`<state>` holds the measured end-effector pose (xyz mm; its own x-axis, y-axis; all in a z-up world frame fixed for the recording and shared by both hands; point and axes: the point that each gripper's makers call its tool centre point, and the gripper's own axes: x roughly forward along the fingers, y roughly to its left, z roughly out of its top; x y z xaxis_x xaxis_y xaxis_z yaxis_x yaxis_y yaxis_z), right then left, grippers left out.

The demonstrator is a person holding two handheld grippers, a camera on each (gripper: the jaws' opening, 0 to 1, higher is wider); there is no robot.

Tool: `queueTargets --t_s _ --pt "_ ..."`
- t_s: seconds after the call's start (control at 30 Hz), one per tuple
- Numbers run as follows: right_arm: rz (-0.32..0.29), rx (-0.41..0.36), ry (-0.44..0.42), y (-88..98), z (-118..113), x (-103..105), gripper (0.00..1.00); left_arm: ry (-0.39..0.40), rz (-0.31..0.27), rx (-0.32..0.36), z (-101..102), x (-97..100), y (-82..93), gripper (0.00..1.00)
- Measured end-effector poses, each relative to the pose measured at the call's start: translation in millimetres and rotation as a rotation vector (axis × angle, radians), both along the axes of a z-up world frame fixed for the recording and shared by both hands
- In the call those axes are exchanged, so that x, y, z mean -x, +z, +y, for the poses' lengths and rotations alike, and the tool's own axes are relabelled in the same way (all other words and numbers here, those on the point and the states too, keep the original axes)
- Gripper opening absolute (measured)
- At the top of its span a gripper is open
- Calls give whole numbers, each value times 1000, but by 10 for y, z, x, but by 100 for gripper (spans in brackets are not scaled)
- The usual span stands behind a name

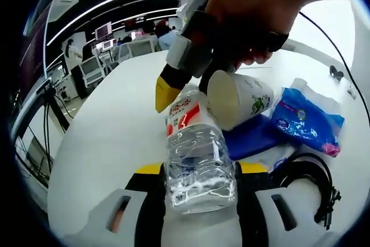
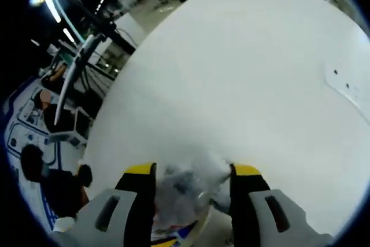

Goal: Arrange the tabletop items into an orderly group along one side of the table until the central work area is clear of visible clutter.

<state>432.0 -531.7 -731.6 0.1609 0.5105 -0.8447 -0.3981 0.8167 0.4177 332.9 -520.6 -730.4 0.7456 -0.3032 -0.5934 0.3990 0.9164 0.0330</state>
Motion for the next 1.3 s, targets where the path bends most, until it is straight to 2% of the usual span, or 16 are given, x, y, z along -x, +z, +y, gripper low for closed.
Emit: queueTargets --t_s 0.2,0.37,0.53,0.6,0.8,1.0,1.17,1.3 --pt "7 -49 -44 51 -26 -56 37 5 4 -3 1 17 -33 47" --pt "20 -80 -116 78 -53 -104 28 6 12 10 8 21 -46 47" --pt "9 -126 -145 178 -22 -139 21 17 19 28 11 39 -63 48" --pt "-17 -114 -104 199 0 -130 21 19 14 29 8 46 -64 48" --pt "-54 -122 -74 298 34 -103 20 21 16 35 6 48 -65 48" --pt "-206 -156 9 526 137 -73 20 21 13 45 11 74 -52 49" --pt "-380 -191 89 792 226 7 20 7 10 47 8 104 -9 48" --pt "-497 -178 165 979 284 135 20 -5 10 53 9 155 23 47"
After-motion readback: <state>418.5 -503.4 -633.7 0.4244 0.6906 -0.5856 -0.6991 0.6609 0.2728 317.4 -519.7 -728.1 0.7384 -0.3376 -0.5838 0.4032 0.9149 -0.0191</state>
